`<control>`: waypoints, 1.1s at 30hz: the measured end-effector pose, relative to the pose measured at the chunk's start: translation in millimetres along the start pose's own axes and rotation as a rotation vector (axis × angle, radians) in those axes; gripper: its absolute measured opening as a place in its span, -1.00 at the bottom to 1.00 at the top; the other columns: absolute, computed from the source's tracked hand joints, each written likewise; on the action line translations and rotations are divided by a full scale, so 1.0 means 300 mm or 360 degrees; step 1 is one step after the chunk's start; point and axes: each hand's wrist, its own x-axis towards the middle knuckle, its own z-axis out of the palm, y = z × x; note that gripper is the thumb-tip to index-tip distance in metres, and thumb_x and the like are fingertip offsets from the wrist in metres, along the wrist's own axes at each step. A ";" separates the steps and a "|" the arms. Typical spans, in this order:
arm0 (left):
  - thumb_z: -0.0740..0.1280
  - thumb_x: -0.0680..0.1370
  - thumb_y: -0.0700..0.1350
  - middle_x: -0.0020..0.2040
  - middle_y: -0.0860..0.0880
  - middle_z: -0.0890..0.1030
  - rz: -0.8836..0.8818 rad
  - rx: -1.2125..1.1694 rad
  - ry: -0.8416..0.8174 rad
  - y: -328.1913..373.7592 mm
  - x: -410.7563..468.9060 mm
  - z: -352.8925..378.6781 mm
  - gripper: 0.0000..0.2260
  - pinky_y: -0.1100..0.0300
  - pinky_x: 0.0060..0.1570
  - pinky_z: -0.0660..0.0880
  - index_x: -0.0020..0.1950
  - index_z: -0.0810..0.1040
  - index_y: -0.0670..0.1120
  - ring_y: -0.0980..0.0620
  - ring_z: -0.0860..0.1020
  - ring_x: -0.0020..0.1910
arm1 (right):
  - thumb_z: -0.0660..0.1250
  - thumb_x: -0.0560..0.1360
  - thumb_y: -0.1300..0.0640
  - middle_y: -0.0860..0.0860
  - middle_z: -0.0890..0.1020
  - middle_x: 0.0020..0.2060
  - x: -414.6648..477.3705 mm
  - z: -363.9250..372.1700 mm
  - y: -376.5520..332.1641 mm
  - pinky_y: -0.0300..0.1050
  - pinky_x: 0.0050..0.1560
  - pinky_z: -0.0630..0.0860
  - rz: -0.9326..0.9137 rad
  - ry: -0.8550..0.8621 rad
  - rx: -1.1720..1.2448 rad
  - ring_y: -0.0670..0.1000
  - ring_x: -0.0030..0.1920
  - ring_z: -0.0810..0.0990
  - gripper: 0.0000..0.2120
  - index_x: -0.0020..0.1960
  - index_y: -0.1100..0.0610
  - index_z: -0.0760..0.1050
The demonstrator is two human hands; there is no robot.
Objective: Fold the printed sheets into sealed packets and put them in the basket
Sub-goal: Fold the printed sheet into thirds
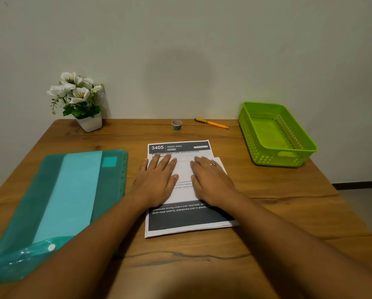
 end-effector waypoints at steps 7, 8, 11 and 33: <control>-0.27 0.62 0.23 0.70 0.02 -0.06 -0.0004 0.0041 -0.0007 0.000 0.002 0.008 -0.36 -0.17 0.60 -0.10 0.69 -0.08 0.07 -0.08 -0.12 0.67 | -0.03 0.75 -0.04 0.07 0.08 0.68 0.023 0.048 -0.049 0.03 0.65 -0.09 -0.0106 -0.0078 0.0073 0.07 0.68 -0.01 -0.45 0.68 0.14 0.05; -0.30 0.60 0.24 0.70 0.03 -0.07 -0.0006 0.0049 -0.0011 0.000 0.002 0.007 -0.35 -0.16 0.60 -0.11 0.69 -0.09 0.07 -0.08 -0.12 0.67 | -0.06 0.75 -0.09 0.05 0.04 0.69 0.017 0.048 -0.036 0.04 0.65 -0.11 -0.0104 -0.0103 0.0042 0.05 0.68 -0.04 -0.43 0.69 0.12 0.01; -0.30 0.60 0.24 0.70 0.03 -0.09 -0.0009 0.0051 -0.0036 0.004 0.005 0.002 -0.34 -0.15 0.61 -0.13 0.69 -0.11 0.08 -0.08 -0.14 0.67 | -0.10 0.73 -0.19 0.02 -0.04 0.69 -0.006 0.038 0.017 0.07 0.66 -0.14 -0.0048 -0.0162 -0.0013 0.02 0.68 -0.11 -0.37 0.70 0.10 -0.08; 0.41 0.39 0.45 0.31 0.03 0.49 -0.0162 -0.0086 -0.0289 -0.047 0.134 -0.157 -0.39 -0.10 0.29 0.41 0.28 0.43 0.14 -0.04 0.39 0.28 | -0.14 0.66 -0.37 0.01 -0.07 0.69 -0.045 0.026 0.183 0.14 0.63 -0.20 0.0226 -0.0153 -0.0029 0.03 0.68 -0.15 -0.22 0.70 0.08 -0.13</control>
